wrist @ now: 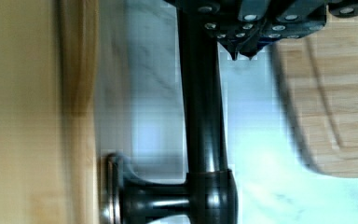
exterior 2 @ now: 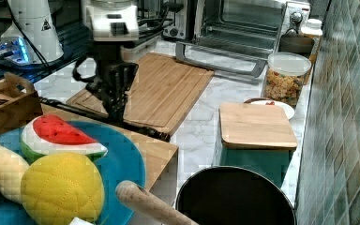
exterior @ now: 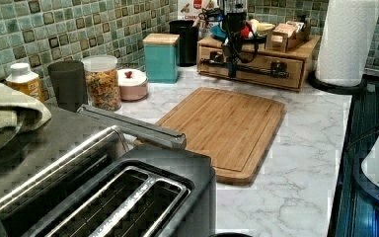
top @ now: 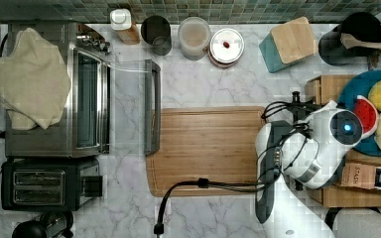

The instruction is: Close the drawer.

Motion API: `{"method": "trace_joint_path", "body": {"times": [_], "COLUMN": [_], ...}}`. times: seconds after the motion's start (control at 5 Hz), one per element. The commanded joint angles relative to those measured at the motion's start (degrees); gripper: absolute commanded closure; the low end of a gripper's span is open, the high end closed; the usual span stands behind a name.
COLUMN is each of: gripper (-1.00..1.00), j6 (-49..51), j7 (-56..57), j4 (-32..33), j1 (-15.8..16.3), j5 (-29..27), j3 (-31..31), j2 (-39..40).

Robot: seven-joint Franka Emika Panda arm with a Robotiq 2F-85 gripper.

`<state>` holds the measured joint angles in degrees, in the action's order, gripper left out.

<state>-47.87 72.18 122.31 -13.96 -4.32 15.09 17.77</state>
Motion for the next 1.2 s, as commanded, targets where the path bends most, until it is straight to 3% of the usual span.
{"method": "trace_joint_path", "body": {"times": [0.2, 1.2], "gripper": [1.0, 1.0], "j6": [-5.43, -5.43], "j7": [-3.87, -3.85], "j4": [-8.82, -8.81], "j1": [-2.01, -1.98], "j5": [7.59, 7.58], "j3": [9.38, 9.41], "j2": [-3.88, -3.88]}}
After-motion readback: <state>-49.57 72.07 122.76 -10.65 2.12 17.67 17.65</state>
